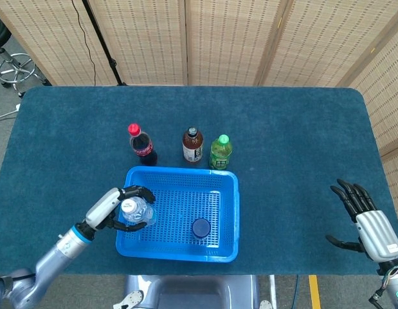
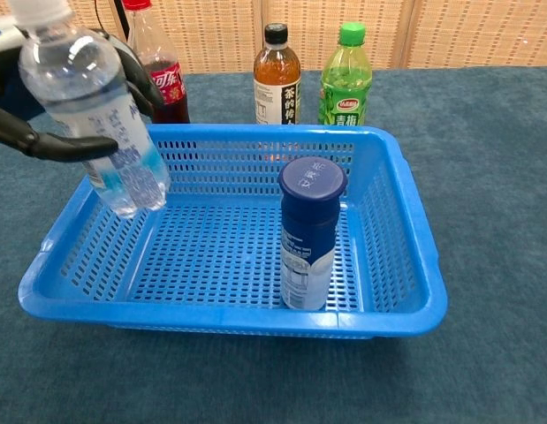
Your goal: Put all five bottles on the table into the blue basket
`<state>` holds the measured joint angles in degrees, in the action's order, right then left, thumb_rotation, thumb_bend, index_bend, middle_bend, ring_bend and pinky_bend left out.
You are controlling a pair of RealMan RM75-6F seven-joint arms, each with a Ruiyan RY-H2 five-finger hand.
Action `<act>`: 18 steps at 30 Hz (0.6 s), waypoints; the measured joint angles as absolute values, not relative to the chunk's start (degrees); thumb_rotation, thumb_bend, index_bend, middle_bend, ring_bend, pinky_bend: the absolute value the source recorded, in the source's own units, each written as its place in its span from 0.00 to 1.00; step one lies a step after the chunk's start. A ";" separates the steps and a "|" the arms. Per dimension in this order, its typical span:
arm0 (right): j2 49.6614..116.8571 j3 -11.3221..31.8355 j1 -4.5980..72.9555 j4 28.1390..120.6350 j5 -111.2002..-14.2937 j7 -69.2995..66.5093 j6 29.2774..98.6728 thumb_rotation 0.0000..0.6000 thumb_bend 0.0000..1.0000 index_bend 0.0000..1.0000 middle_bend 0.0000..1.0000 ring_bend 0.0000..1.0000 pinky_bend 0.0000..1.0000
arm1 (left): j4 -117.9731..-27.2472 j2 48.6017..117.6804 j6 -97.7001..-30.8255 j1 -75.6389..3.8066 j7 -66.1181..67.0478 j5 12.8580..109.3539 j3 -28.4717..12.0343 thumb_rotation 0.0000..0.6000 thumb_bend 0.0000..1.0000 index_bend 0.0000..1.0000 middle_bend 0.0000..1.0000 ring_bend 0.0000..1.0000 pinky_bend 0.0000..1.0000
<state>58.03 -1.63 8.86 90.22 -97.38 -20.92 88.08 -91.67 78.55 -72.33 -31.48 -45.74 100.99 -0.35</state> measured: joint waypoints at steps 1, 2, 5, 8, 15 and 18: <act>58.00 -1.61 8.85 90.16 -97.38 -21.07 88.07 1.00 0.00 0.00 0.00 0.00 0.00 | -91.24 79.83 -71.38 -31.87 -45.11 100.90 -0.12 1.00 0.27 0.41 0.39 0.33 0.43; 57.97 -1.58 8.83 90.09 -97.37 -21.17 88.07 1.00 0.00 0.00 0.00 0.00 0.00 | -90.78 80.95 -70.76 -32.14 -44.70 100.78 0.06 1.00 0.27 0.41 0.39 0.33 0.43; 57.90 -1.50 8.81 90.00 -97.34 -21.50 88.08 1.00 0.00 0.00 0.00 0.00 0.00 | -88.76 84.71 -69.00 -32.88 -43.61 100.21 0.74 1.00 0.27 0.41 0.39 0.33 0.43; 57.75 -1.38 8.77 89.87 -97.20 -22.07 88.11 1.00 0.00 0.00 0.00 0.00 0.00 | -86.10 87.67 -67.56 -33.37 -42.52 99.52 1.57 1.00 0.23 0.29 0.31 0.26 0.39; 57.64 -1.22 8.68 89.72 -97.25 -22.36 88.13 1.00 0.00 0.00 0.00 0.00 0.00 | -83.43 87.29 -63.01 -36.40 -45.90 101.53 5.54 1.00 0.10 0.00 0.00 0.00 0.00; 57.68 -1.16 8.69 89.81 -97.26 -22.20 88.05 1.00 0.00 0.00 0.00 0.00 0.00 | -83.17 86.26 -64.29 -36.80 -47.58 102.38 6.35 1.00 0.10 0.00 0.00 0.00 0.00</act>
<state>57.68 -1.16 8.69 89.81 -97.26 -22.20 88.05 -83.17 86.26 -64.29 -36.80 -47.58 102.38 6.35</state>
